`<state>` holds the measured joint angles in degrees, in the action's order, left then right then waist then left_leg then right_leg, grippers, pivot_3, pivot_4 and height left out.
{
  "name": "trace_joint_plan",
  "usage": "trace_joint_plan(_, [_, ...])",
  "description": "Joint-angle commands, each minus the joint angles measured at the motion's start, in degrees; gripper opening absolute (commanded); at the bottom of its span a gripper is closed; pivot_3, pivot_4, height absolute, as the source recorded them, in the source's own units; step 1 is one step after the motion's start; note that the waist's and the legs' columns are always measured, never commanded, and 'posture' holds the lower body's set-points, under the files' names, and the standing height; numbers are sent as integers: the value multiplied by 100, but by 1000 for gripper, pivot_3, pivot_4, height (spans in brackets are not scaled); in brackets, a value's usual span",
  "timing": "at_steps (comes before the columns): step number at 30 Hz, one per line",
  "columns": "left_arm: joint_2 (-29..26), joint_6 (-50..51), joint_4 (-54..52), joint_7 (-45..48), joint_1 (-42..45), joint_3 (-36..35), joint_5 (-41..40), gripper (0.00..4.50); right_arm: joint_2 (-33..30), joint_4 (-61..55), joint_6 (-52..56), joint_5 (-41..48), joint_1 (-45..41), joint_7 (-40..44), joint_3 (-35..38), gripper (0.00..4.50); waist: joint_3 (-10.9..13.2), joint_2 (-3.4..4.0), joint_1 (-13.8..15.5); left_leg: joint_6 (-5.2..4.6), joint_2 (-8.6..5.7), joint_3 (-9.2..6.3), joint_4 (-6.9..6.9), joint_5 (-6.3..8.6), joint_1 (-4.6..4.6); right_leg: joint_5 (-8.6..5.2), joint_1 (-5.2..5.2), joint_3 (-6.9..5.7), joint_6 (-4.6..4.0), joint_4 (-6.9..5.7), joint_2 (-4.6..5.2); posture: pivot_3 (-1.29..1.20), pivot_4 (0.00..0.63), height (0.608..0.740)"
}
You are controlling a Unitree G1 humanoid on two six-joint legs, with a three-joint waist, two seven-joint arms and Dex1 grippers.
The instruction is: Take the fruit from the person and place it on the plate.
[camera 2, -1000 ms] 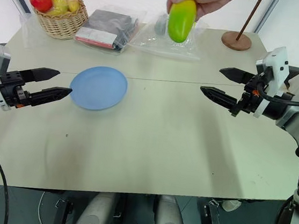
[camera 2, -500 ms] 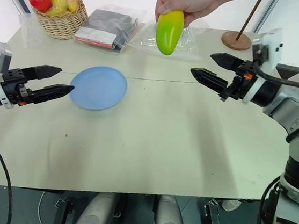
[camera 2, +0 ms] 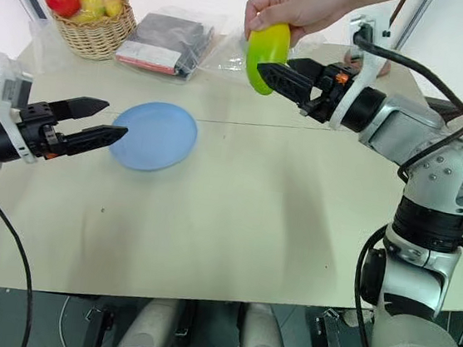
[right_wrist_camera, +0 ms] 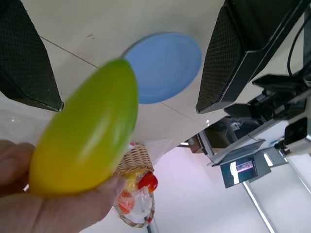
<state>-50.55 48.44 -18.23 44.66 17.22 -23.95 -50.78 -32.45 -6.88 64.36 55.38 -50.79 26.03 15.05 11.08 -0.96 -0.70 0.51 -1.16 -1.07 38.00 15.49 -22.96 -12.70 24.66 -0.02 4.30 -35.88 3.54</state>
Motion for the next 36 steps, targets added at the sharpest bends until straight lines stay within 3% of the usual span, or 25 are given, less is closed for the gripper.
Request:
trace_joint_plan(1, [-22, -21, -203, -79, 50, -170, -128, 4500, 239, 347, 140, 71, -470, -207, -16, 4471, 0, 0, -9, 0, -2, -2, 0, 0, -5, 0, 2, -2, 1, 1, 2, 0, 150, 740])
trace_joint_plan(25, [-109, -1, -495, -393, 29, -272, -500, 4500, 742, 1425, -244, -685, -1075, -45, -335, 4471, 0, 0, -19, 0, -5, 3, 1, 0, -38, 13, 48, -6, 20, -20, -8, 0, 150, 740])
trace_joint_plan(28, [-120, -14, -488, -391, 9, -282, -496, 4500, 805, 1474, -310, -770, -1116, -22, -337, 3629, 0, 0, -22, 0, -4, 2, 1, 0, -38, 13, 48, -5, 20, -21, -9, 0, 150, 740])
trace_joint_plan(31, [-124, -22, -499, -390, -18, -300, -501, 4500, 841, 1503, -327, -822, -1161, -8, -319, 2445, 0, 0, -30, 0, -4, 3, 1, 0, -37, 13, 49, -5, 20, -21, -8, 0, 150, 740])
trace_joint_plan(36, [-136, -53, -479, -369, -31, -300, -489, 4500, 872, 1510, -307, -849, -1204, -11, -281, 2445, 0, 0, -31, 0, -4, 3, 1, 0, -38, 13, 51, -5, 20, -22, -8, 0, 150, 740])
